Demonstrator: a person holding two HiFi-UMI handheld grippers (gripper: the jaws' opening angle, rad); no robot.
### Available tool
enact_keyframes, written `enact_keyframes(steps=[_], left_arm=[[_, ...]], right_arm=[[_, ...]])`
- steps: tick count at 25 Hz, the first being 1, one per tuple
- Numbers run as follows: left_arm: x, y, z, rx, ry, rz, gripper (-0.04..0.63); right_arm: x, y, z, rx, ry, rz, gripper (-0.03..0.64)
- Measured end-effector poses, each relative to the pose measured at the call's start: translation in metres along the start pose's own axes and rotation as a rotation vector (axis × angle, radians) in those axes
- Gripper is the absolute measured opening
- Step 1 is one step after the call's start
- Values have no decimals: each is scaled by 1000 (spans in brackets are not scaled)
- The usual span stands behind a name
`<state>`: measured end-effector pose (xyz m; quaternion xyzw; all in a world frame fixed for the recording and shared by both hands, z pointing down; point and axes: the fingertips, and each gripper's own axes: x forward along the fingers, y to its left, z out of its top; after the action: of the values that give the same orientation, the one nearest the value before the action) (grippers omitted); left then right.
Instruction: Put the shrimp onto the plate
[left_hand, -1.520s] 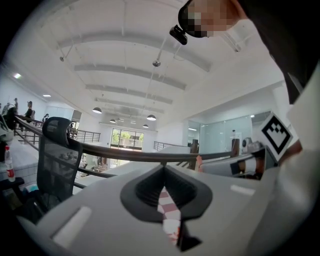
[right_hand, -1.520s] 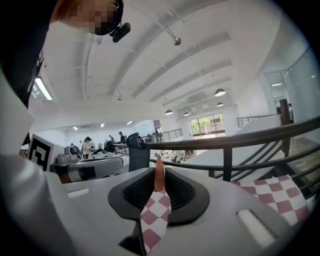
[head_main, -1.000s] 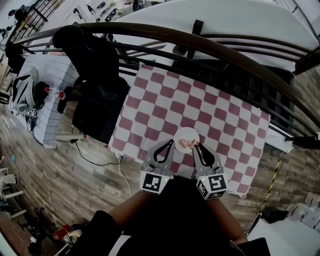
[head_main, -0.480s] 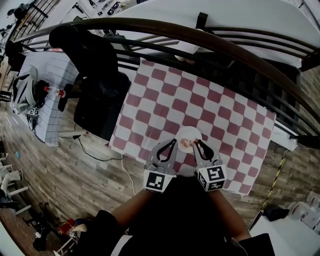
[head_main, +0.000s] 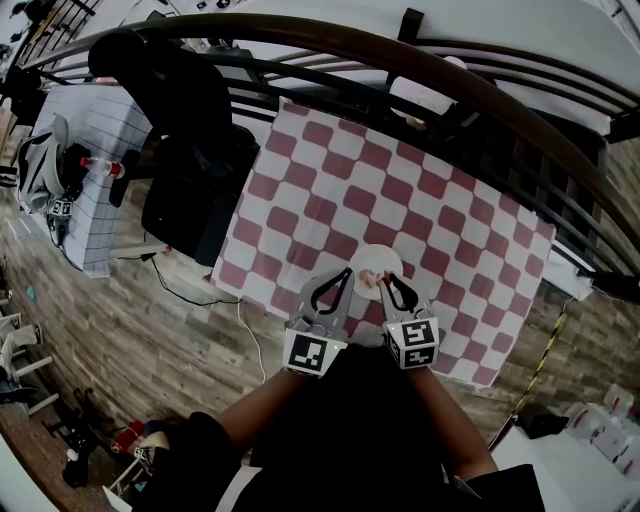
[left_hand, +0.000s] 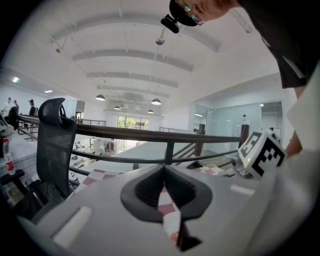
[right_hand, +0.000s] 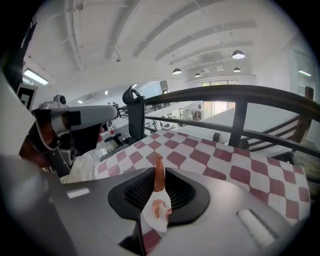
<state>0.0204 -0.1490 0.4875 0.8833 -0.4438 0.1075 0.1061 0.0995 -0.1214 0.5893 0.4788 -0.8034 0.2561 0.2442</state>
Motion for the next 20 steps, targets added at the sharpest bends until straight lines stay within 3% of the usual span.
enact_keyframes(steps=[6, 20], left_arm=[[7, -3, 1, 0, -2, 6, 8], [9, 6, -6, -34, 28, 27, 8]], right_arm=[[21, -8, -21, -51, 61, -8, 66], [61, -24, -61, -60, 166, 4, 66]])
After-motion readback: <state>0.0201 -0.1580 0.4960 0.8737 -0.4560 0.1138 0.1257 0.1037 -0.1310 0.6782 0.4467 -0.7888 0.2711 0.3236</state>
